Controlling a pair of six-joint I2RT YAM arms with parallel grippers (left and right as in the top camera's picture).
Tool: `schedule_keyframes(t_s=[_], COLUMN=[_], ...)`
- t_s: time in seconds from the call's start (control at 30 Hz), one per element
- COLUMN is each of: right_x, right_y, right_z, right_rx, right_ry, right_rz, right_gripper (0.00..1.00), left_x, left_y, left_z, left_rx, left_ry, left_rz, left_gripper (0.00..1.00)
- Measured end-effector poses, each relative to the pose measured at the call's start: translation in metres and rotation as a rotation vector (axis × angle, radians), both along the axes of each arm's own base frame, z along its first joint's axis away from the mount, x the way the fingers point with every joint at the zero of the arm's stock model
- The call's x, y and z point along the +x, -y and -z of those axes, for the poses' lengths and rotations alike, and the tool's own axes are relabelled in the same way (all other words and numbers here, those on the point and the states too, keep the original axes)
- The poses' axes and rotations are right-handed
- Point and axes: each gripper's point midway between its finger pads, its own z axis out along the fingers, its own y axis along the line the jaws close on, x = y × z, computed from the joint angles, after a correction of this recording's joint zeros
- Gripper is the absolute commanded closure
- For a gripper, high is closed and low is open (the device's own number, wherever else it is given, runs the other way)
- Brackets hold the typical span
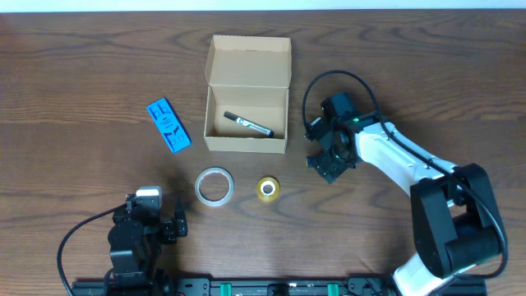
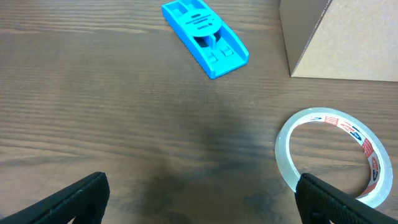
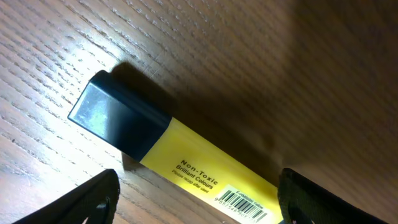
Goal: Pack container
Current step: 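Lift the highlighter with the right gripper and release it into the box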
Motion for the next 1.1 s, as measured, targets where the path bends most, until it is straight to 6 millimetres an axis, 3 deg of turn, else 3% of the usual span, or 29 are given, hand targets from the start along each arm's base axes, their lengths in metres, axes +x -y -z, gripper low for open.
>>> schedule_keyframes(t_s=[0.17, 0.37, 0.6, 0.77, 0.83, 0.93, 1.1], right_x=[-0.008, -0.014, -0.022, -0.028, -0.024, -0.005, 0.032], right_y=[0.000, 0.000, -0.007, -0.016, -0.019, -0.028, -0.053], right_z=[0.008, 0.008, 0.007, 0.002, -0.011, -0.046, -0.136], right_rx=[0.001, 0.007, 0.052, 0.100, 0.117, 0.163, 0.280], right_ry=[-0.050, -0.076, -0.120, -0.163, -0.154, -0.077, 0.137], right_rz=[0.018, 0.046, 0.118, 0.161, 0.170, 0.167, 0.132], right_gripper=[0.44, 0.77, 0.95, 0.99, 0.98, 0.96, 0.93], left_x=[0.000, 0.000, 0.000, 0.000, 0.000, 0.000, 0.000], left_y=[0.000, 0.000, 0.000, 0.000, 0.000, 0.000, 0.000], left_z=[0.000, 0.000, 0.000, 0.000, 0.000, 0.000, 0.000], left_rx=[0.001, 0.001, 0.000, 0.000, 0.000, 0.001, 0.001], left_ry=[0.000, 0.000, 0.000, 0.000, 0.000, 0.000, 0.000], left_rz=[0.000, 0.000, 0.000, 0.000, 0.000, 0.000, 0.000], left_gripper=[0.05, 0.05, 0.05, 0.05, 0.05, 0.05, 0.05])
